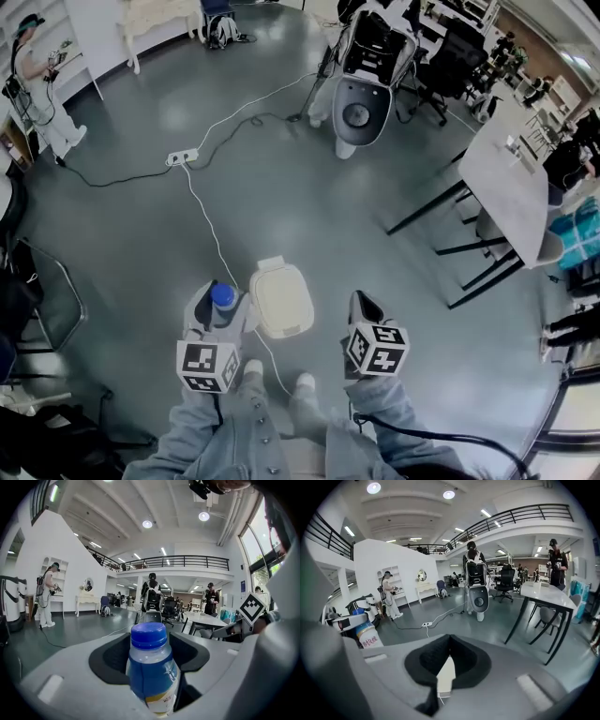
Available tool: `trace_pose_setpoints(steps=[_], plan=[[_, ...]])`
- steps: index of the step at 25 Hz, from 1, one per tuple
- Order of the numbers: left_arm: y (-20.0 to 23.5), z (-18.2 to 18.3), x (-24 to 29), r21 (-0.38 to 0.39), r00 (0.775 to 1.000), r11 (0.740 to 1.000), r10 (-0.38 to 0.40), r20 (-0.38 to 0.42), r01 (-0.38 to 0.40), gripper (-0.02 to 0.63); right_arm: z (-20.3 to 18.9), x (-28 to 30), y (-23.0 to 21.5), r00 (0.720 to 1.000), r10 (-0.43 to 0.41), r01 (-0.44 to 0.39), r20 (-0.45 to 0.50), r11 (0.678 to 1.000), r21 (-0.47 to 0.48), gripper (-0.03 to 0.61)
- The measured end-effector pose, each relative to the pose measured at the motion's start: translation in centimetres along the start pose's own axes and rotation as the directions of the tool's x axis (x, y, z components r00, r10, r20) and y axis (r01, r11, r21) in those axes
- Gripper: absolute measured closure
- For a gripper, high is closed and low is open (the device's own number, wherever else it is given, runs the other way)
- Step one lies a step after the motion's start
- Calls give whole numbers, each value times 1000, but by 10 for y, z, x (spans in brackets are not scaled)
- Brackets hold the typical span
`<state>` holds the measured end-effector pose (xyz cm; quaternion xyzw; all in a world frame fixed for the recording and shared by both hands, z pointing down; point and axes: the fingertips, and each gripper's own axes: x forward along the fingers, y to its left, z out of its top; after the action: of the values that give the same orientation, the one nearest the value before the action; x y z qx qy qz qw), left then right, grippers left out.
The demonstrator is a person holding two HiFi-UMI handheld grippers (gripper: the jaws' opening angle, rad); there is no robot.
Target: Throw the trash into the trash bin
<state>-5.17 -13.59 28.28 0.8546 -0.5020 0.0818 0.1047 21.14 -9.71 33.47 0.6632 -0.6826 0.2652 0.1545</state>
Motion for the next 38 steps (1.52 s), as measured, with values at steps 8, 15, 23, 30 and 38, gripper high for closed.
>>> trace_pose_setpoints(steps=[8,15,23,30,38], plan=[[14,-68,-3,-24,996,997,68,-65,-70,341,-69,34,3,996,37,-38,-84,999,-7,575],[29,-175,-7,-30,982,991,127,-140,-132,341,-170,80,-4,983,58,-56,-174,998,14,575],[36,-271,-16,-47,965,985,153,-212,-167,341,-262,114,-12,969,53,-44,-240,998,43,575],[44,-287,-11,-53,962,982,168,-217,-183,341,-287,125,-4,959,77,-70,-273,997,34,575],[45,-307,-12,-53,958,984,153,-242,-170,341,-312,149,19,943,113,-111,-311,993,26,575]])
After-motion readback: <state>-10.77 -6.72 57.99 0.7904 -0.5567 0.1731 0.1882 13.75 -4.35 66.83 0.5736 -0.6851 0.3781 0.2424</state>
